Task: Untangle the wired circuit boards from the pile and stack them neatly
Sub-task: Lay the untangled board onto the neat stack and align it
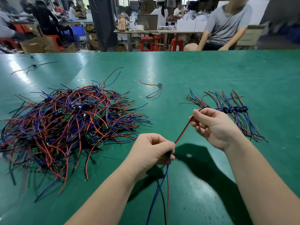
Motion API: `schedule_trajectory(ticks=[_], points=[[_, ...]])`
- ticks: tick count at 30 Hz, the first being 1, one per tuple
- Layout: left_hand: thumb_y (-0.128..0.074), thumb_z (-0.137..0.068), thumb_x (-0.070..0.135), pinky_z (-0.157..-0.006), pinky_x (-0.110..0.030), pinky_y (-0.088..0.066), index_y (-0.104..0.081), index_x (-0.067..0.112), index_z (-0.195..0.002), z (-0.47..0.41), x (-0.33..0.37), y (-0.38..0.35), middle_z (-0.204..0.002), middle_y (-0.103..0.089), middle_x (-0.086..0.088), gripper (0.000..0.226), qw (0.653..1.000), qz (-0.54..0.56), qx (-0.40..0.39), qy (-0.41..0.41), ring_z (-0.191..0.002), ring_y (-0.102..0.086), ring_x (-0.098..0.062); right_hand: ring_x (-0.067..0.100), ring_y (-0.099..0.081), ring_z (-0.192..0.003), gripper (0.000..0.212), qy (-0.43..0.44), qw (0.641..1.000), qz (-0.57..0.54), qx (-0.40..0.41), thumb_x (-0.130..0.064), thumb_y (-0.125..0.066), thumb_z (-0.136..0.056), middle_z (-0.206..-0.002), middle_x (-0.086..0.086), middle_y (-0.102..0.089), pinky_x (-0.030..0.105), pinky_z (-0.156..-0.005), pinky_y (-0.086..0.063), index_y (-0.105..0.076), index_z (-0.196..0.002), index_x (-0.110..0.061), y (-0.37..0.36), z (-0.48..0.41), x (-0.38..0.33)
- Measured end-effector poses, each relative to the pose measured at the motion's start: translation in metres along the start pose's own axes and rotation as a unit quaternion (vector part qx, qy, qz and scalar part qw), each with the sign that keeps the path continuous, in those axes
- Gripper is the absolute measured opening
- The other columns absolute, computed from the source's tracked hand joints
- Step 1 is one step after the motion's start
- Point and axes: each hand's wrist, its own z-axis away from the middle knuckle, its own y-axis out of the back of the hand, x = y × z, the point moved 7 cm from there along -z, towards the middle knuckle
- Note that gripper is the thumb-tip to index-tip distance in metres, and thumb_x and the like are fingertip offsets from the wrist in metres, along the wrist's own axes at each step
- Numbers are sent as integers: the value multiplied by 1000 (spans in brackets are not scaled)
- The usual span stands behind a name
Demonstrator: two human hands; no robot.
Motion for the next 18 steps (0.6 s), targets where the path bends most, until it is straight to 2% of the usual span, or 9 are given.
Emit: schedule_trajectory(ticks=[5,7,14,18], points=[[-68,-83,7,-54,-29,-55,-67,11,-70,0,-5,-2,-53,-60,-6,14,1000,13,11,-1,-46,-59,-17,10,-59,-43,24,-28,999,6,-22,-17,-69,-66,-54,3,-63,16,-40,-47,-45,-68,-16,-11,-2,15],[-71,-83,13,-51,-25,-54,-68,10,-71,-1,-5,-2,-56,-63,-5,13,1000,19,9,-3,-47,-61,-16,10,-58,-43,24,-37,999,10,-32,-17,-69,-66,-54,3,-62,16,-40,-47,-45,-66,-16,-13,-2,18],[-72,-82,10,-50,-22,-53,-69,8,-67,-1,-8,1,-58,-66,-5,15,1000,-8,-6,7,-47,-62,-12,10,-60,-45,18,-62,996,46,-34,-15,-72,-63,-55,1,-62,14,-41,-46,-53,-64,-16,-1,-4,16],[-73,-82,10,-50,-21,-51,-70,10,-65,-1,-8,1,-59,-67,-5,17,1000,-15,-10,5,-47,-62,-13,13,-66,-51,14,-81,995,50,-43,-12,-70,-64,-59,6,-65,15,-44,-51,-60,-74,-9,7,-4,14]])
